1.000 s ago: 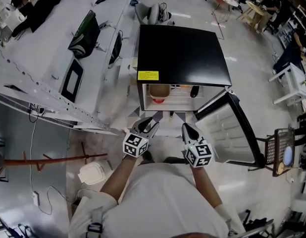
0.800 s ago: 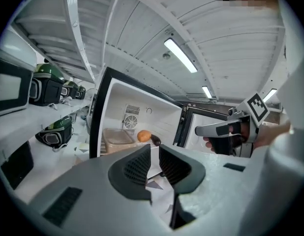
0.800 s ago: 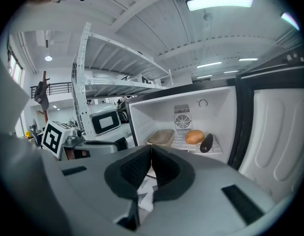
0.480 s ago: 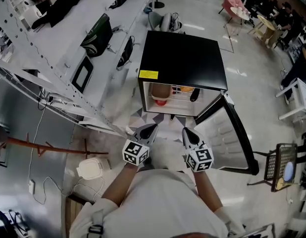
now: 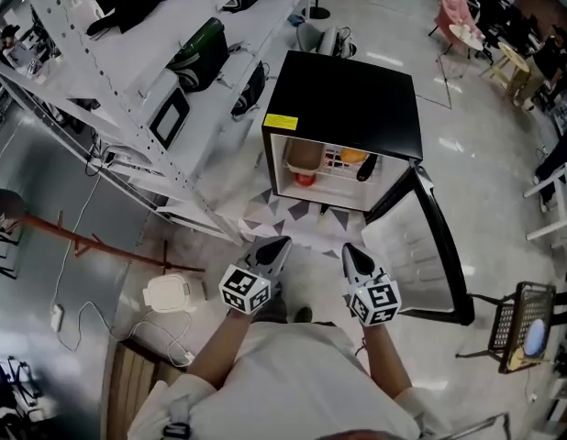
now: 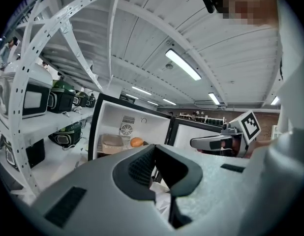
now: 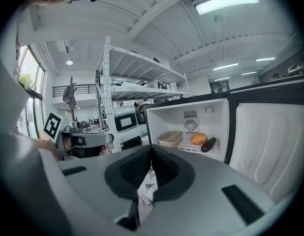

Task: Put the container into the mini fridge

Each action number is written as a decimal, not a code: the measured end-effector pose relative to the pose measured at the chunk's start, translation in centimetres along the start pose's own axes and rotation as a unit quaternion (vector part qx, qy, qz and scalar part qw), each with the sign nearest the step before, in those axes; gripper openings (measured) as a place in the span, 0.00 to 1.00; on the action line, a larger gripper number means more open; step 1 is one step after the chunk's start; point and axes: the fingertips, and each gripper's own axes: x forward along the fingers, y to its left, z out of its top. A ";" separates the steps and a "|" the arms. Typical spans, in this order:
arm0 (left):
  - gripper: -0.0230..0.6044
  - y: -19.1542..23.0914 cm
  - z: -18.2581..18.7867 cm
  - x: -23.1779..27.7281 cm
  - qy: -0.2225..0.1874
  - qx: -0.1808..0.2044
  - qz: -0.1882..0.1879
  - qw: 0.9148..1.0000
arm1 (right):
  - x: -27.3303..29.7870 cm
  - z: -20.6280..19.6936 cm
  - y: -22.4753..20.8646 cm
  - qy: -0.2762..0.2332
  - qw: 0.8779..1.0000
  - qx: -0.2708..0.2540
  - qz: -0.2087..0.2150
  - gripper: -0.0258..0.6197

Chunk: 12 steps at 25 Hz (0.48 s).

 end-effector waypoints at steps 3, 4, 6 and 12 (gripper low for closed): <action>0.04 -0.1 -0.2 -1.5 -0.004 0.000 0.015 1.000 | -0.2 -0.5 0.2 -0.002 1.000 0.000 0.003 0.05; 0.04 0.1 -0.3 -2.1 -0.004 -0.001 0.020 1.000 | -0.3 -0.5 0.4 -0.003 1.000 0.001 0.003 0.05; 0.04 0.6 -0.3 -3.0 -0.004 -0.006 0.028 1.000 | -0.3 -0.3 1.1 -0.006 1.000 -0.001 0.005 0.05; 0.04 1.9 1.3 -4.4 -0.024 -0.014 0.027 0.999 | 0.2 0.7 2.2 -0.021 1.000 -0.003 -0.013 0.05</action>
